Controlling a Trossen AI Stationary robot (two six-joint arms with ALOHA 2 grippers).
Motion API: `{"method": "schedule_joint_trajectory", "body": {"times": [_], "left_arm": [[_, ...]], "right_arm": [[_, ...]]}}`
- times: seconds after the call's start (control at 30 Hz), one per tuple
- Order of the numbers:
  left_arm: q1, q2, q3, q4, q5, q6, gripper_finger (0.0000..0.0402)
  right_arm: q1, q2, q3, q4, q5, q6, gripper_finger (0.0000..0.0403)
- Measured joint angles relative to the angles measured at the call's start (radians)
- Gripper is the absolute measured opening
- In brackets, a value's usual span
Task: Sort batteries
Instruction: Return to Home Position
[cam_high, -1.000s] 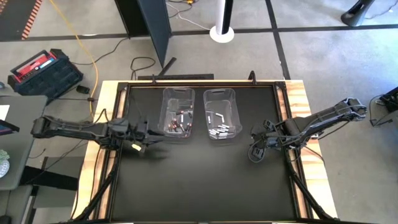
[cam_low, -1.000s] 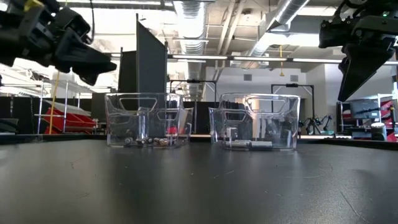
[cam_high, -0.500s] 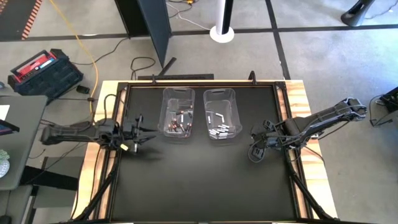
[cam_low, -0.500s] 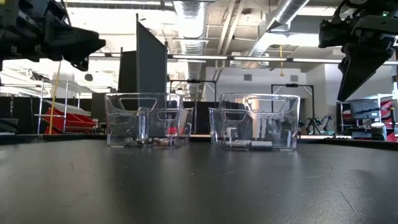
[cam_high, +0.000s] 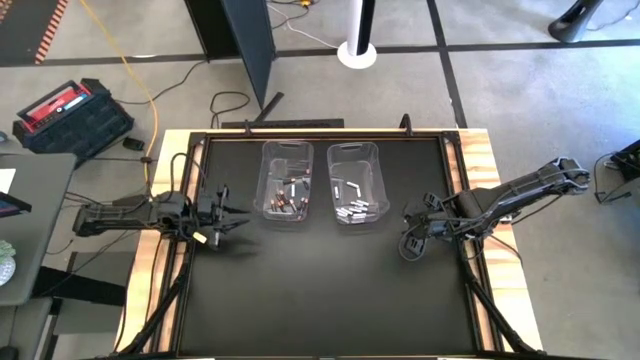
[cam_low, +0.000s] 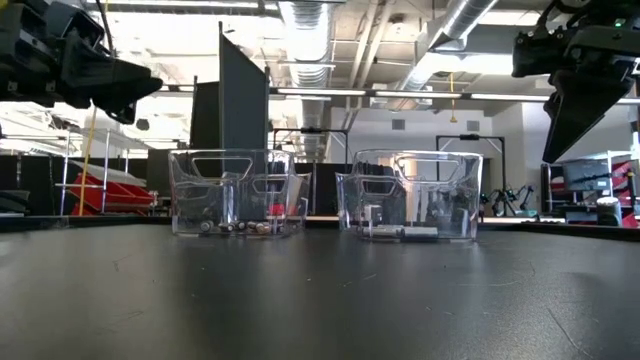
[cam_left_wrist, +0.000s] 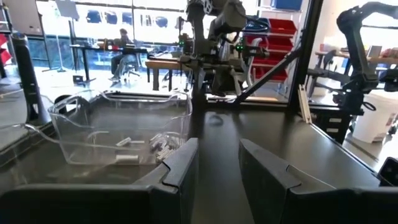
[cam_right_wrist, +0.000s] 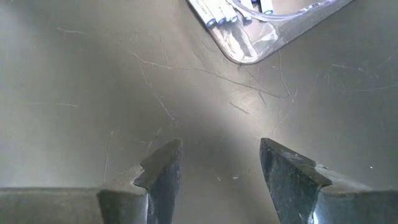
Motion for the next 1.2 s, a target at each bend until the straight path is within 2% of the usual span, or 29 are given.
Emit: {"method": "schedule_joint_trajectory", "body": {"times": [0.33,0.5,0.6,0.73,0.93,1.2], "left_arm": [[0.0,0.002,-0.001,-0.001,0.0,-0.02,0.0112],[0.0,0.002,-0.001,-0.001,0.0,-0.022,0.0112],[0.0,0.002,-0.002,-0.001,0.0,-0.022,0.0112],[0.0,0.002,-0.002,-0.002,0.0,-0.022,0.0112],[0.0,0.002,-0.002,-0.002,0.0,-0.022,0.0112],[0.0,0.002,-0.002,-0.002,0.0,-0.022,0.0112]], "right_arm": [[0.0,0.0,0.0,0.001,0.0,0.007,0.0234],[-0.008,0.0,0.0,0.01,0.001,-0.027,0.0234],[-0.013,0.0,-0.001,0.036,0.039,-0.1,0.0234],[-0.023,-0.001,-0.051,0.13,0.096,-0.146,0.0234],[-0.043,-0.002,-0.152,0.367,0.096,-0.261,0.0234],[-0.09,-0.06,-0.264,0.676,0.003,-0.405,0.0234]]}}
